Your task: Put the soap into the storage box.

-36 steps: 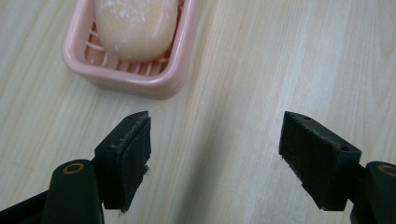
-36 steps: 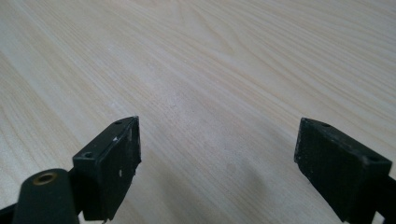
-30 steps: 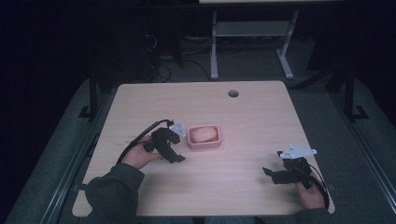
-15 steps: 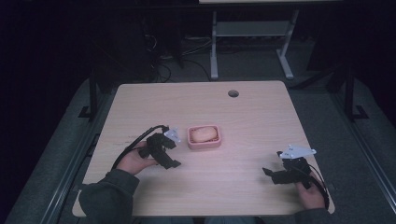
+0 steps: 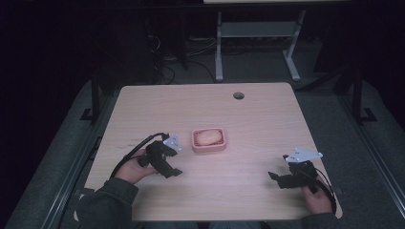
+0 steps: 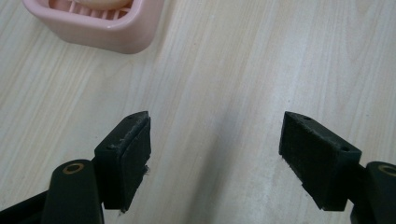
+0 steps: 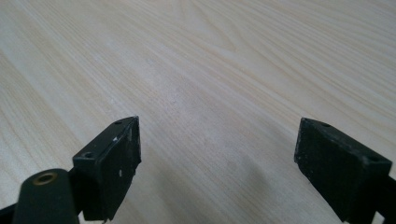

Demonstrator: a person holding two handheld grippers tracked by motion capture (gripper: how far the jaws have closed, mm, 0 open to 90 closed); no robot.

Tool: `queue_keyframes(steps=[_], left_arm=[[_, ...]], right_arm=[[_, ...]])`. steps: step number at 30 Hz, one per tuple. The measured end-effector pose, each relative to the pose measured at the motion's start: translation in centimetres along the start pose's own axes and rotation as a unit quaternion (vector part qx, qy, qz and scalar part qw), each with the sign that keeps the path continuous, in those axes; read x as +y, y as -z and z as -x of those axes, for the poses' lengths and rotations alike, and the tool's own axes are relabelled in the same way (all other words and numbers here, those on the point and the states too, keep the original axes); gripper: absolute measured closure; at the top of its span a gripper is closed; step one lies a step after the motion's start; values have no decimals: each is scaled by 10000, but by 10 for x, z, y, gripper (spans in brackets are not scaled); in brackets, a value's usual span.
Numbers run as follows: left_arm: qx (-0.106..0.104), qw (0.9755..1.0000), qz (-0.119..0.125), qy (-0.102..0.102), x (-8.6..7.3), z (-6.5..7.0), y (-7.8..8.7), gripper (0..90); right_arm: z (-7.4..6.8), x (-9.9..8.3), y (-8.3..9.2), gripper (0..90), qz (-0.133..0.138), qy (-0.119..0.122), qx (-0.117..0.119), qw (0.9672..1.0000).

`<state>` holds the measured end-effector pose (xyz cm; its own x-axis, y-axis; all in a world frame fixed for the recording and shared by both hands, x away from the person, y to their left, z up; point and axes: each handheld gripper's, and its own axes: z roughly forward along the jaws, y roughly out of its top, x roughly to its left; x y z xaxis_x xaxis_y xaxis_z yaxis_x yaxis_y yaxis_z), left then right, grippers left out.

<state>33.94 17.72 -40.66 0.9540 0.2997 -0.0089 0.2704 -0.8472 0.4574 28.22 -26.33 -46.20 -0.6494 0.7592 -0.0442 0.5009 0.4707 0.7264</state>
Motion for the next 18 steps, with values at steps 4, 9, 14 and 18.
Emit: queue_keyframes(steps=[4,9,14,18], left_arm=[[-21,10000,-24,15,-3,2,1,249],[-17,10000,-15,21,-7,6,3,248],[-9,10000,5,21,-11,9,5,248],[-20,10000,43,41,-16,11,7,247]], right_arm=[[0,0,0,141,-9,-4,-2,10000],[0,0,0,141,-13,-4,-6,10000],[0,-1,0,142,-22,5,-9,10000],[0,-1,-1,141,-41,26,-21,10000]])
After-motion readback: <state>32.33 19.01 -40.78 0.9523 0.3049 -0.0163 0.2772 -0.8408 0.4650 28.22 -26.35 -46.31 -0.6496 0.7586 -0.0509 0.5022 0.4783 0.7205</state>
